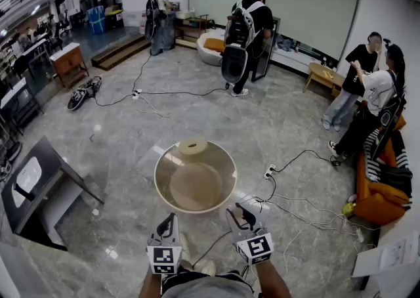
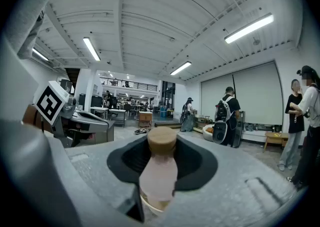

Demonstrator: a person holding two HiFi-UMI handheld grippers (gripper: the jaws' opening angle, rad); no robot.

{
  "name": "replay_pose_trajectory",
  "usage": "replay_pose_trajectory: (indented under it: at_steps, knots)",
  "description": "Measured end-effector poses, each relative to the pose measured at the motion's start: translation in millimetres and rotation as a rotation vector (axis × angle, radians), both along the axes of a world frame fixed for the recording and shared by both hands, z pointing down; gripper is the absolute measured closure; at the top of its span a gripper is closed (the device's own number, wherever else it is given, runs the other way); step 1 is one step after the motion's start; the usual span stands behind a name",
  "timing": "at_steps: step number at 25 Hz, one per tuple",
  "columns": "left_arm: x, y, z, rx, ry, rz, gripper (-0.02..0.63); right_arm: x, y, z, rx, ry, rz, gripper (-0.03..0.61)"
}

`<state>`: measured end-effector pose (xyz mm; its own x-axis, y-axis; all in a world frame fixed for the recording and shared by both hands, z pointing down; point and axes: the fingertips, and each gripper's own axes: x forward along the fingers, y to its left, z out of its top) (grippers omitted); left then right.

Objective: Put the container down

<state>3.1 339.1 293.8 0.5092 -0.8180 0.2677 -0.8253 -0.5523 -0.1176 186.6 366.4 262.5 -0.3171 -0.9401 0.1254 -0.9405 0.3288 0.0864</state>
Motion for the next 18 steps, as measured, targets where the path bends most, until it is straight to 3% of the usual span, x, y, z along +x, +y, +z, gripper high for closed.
replay_pose_trajectory:
  at_steps: [18]
  knots:
    - [-20, -21, -1, 0.012, 0.01, -0.038, 0.597, -30, -27, -3, 0.021, -0.004, -0.079, 0.448]
